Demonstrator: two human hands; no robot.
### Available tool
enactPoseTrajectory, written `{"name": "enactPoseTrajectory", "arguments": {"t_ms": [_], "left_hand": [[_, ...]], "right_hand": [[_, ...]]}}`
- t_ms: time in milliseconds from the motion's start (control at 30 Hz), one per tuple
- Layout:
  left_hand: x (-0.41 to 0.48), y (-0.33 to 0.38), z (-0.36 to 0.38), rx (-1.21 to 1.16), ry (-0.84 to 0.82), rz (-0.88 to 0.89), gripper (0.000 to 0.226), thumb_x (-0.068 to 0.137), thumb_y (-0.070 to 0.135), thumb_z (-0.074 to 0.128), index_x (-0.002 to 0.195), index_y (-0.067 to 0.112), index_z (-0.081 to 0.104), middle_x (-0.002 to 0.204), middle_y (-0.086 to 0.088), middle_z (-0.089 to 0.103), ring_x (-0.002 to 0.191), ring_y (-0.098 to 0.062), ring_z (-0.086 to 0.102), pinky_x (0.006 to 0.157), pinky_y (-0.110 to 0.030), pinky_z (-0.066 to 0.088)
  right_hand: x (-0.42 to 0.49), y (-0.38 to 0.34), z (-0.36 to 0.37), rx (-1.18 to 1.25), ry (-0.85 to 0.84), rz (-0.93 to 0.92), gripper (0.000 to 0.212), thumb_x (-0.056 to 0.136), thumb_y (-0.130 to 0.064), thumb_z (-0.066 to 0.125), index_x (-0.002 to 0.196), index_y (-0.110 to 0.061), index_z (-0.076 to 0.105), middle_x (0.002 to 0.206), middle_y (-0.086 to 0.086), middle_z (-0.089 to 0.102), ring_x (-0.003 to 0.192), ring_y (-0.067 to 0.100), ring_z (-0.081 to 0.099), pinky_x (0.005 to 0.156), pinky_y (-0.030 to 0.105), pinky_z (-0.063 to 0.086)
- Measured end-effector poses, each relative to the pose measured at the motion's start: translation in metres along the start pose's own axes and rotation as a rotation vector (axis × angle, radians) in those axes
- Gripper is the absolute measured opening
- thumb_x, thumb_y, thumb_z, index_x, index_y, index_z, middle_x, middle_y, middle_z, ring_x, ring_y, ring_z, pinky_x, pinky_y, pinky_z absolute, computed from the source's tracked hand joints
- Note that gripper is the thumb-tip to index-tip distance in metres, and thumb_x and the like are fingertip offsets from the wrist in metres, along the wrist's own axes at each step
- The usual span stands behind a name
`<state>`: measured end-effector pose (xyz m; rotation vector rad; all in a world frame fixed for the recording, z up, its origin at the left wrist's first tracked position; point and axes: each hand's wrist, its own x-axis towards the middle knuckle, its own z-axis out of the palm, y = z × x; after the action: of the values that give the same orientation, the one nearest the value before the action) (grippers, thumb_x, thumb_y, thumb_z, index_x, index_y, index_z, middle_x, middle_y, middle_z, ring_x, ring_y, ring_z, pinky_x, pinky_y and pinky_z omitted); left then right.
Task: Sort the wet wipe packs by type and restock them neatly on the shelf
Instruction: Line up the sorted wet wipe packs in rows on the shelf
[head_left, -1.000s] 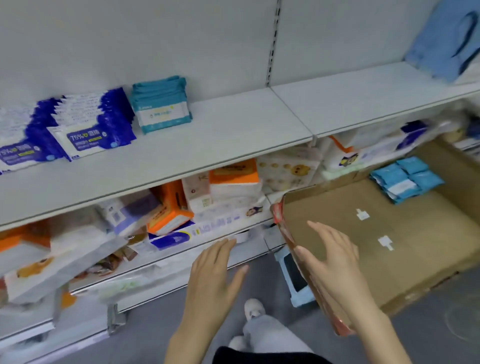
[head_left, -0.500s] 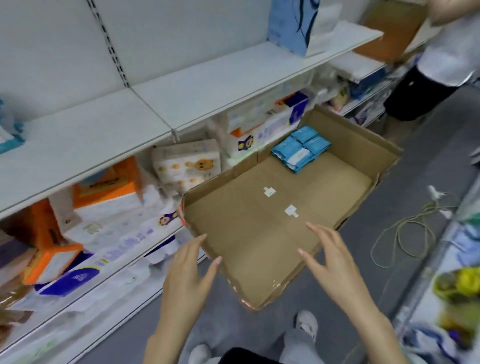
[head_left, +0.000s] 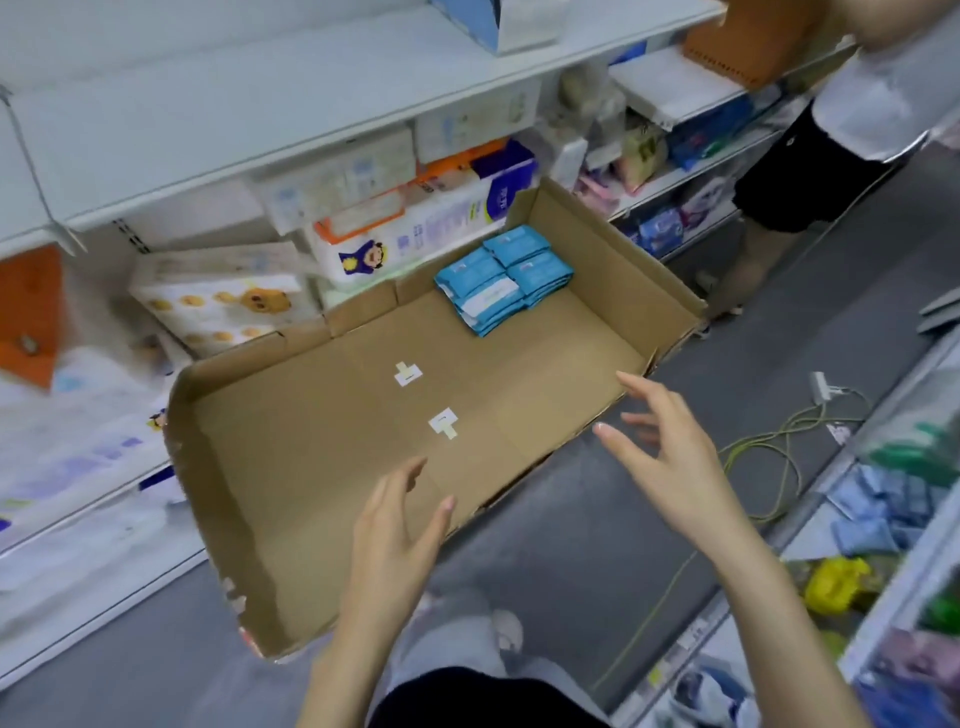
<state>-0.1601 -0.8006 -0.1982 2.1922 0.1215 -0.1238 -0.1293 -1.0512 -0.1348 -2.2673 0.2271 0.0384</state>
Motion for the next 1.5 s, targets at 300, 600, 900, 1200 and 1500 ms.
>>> {"name": "enactPoseTrajectory", "arguments": {"t_ms": [300, 600, 900, 1200, 1500], "left_hand": [[0.095, 0.011, 0.051, -0.105, 0.113, -0.217, 0.038, 0.085, 0.022, 0.068, 0.119, 0.028, 0.052, 0.104, 0.009, 0.063, 0.097, 0.002, 0.057, 0.081, -0.016, 0.041], [0.274, 0.015, 0.155, -0.239, 0.097, -0.437, 0.031, 0.087, 0.021, 0.066, 0.116, 0.019, 0.055, 0.095, 0.01, 0.062, 0.088, 0.002, 0.06, 0.078, -0.017, 0.042], [0.41, -0.026, 0.198, -0.246, 0.136, -0.674, 0.03, 0.085, 0.034, 0.068, 0.106, 0.015, 0.057, 0.099, 0.005, 0.065, 0.09, -0.011, 0.062, 0.082, -0.029, 0.049], [0.455, -0.026, 0.232, -0.586, 0.358, -0.908, 0.019, 0.083, 0.017, 0.072, 0.077, 0.018, 0.055, 0.08, 0.004, 0.064, 0.066, -0.008, 0.063, 0.058, -0.025, 0.051], [0.461, -0.008, 0.237, -0.95, 0.292, -0.995, 0.015, 0.083, 0.011, 0.071, 0.096, 0.016, 0.065, 0.095, -0.003, 0.072, 0.071, -0.009, 0.069, 0.055, -0.022, 0.055]], "right_hand": [[0.106, 0.051, -0.008, -0.006, -0.109, 0.01, 0.051, 0.088, -0.035, 0.063, 0.134, -0.037, 0.042, 0.12, -0.013, 0.042, 0.108, 0.003, 0.053, 0.093, 0.026, 0.043], [0.269, 0.123, -0.001, -0.133, -0.25, 0.193, 0.05, 0.088, -0.032, 0.063, 0.135, -0.026, 0.046, 0.121, -0.005, 0.043, 0.104, 0.011, 0.055, 0.085, 0.026, 0.042], [0.418, 0.153, 0.086, -0.107, -0.376, 0.252, 0.05, 0.088, -0.028, 0.066, 0.133, -0.014, 0.048, 0.127, 0.007, 0.05, 0.11, 0.02, 0.054, 0.096, 0.027, 0.04], [0.484, 0.158, 0.13, 0.816, -0.033, 1.057, 0.02, 0.087, -0.012, 0.068, 0.101, -0.006, 0.056, 0.11, 0.014, 0.064, 0.106, 0.026, 0.063, 0.094, 0.037, 0.052], [0.506, 0.151, 0.152, 0.737, 0.106, 1.155, 0.041, 0.079, -0.029, 0.077, 0.111, -0.013, 0.058, 0.094, -0.001, 0.063, 0.066, 0.007, 0.053, 0.055, 0.022, 0.045]]}}
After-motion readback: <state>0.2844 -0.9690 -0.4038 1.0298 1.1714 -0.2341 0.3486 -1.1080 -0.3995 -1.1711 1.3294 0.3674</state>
